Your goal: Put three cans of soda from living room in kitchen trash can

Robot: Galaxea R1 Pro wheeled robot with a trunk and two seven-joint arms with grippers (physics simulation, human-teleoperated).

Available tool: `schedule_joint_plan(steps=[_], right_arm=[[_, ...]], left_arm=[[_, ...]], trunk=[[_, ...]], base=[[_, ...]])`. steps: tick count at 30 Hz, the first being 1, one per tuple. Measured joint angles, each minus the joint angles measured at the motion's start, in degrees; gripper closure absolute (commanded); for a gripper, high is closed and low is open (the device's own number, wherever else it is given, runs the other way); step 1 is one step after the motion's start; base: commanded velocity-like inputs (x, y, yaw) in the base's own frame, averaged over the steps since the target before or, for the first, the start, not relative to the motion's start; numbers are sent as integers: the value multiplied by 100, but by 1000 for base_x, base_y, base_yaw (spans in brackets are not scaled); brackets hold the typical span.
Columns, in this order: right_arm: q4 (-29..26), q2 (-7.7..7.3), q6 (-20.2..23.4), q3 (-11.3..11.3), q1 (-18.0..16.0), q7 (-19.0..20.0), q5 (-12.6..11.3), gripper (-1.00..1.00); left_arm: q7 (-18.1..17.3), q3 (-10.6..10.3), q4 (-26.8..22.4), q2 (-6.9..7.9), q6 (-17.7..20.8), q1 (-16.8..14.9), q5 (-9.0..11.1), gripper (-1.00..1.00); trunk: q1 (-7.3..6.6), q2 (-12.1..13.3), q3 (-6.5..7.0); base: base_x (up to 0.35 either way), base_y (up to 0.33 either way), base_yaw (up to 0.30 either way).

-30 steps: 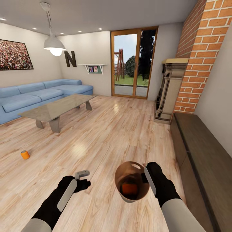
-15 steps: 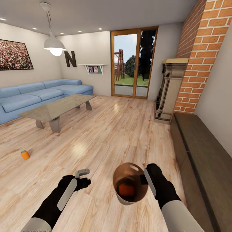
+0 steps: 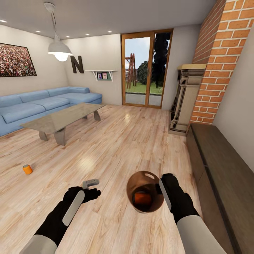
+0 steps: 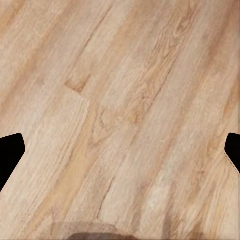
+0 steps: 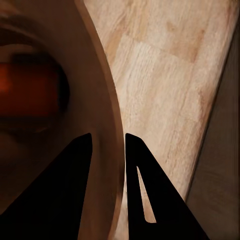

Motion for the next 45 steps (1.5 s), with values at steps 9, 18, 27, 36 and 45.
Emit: schedule_joint_plan(steps=[9,18,27,36,45], right_arm=[[-67,-64,0,59,107,-53,25,100],[-115,-83,0,106,329,-171,-73,100],[-114,-65,0,119,242,-129,-198,100],[-63,-62,0,121,63,-122,-317,100],[-120,-64,0,114,52,-116,-372,100]], left_arm=[[15,-2,97,16,-1,95,-7,-100],[11,21,577,39,116,180,-2,-100],[8,48,-125,52,879,187,-8,-100],[9,76,-525,140,1427,178,1,-100],[11,78,-550,331,1427,155,22,-100]], trunk=[[0,0,-1],[0,0,0],[0,0,0],[0,0,0],[0,0,-1]], base=[[0,0,0],[0,0,0],[0,0,0],[0,0,0],[0,0,122]])
